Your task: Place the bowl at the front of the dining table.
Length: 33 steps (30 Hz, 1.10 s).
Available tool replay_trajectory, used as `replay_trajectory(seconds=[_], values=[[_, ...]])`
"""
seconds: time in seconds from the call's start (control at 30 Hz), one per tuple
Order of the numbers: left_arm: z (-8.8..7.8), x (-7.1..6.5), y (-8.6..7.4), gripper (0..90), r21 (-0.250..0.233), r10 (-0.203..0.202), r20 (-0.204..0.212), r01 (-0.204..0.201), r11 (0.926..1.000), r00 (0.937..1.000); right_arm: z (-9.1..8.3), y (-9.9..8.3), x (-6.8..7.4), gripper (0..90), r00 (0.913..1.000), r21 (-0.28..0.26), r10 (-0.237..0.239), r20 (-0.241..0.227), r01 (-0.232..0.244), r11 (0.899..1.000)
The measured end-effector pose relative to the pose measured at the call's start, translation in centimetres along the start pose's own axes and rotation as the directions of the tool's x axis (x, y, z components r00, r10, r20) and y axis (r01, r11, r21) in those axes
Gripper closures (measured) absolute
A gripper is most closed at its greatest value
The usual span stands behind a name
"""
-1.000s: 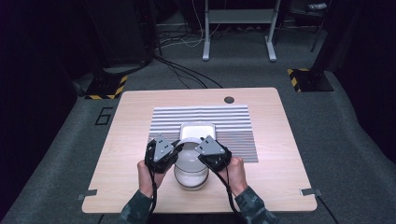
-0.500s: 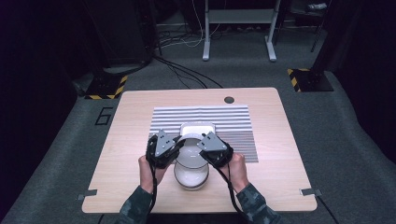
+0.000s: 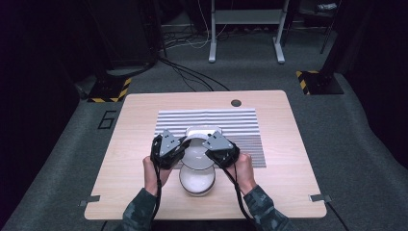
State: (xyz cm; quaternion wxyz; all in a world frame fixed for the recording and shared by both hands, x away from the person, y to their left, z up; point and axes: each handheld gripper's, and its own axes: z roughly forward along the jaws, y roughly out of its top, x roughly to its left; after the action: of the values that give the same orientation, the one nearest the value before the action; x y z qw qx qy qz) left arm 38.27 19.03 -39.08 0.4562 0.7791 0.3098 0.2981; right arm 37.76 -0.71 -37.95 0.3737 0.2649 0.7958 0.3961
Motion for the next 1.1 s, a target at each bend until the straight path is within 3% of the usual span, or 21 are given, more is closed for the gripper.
replay_trajectory(seconds=[1.1], values=[[3.1, 2.0, 1.4, 80.5, 0.034, 0.013, 0.013, -0.013, 0.9993, 0.9998, 2.6, 0.2, -2.5, 81.5, 0.9994, 0.019, 0.033, -0.004, -0.033, 0.999]])
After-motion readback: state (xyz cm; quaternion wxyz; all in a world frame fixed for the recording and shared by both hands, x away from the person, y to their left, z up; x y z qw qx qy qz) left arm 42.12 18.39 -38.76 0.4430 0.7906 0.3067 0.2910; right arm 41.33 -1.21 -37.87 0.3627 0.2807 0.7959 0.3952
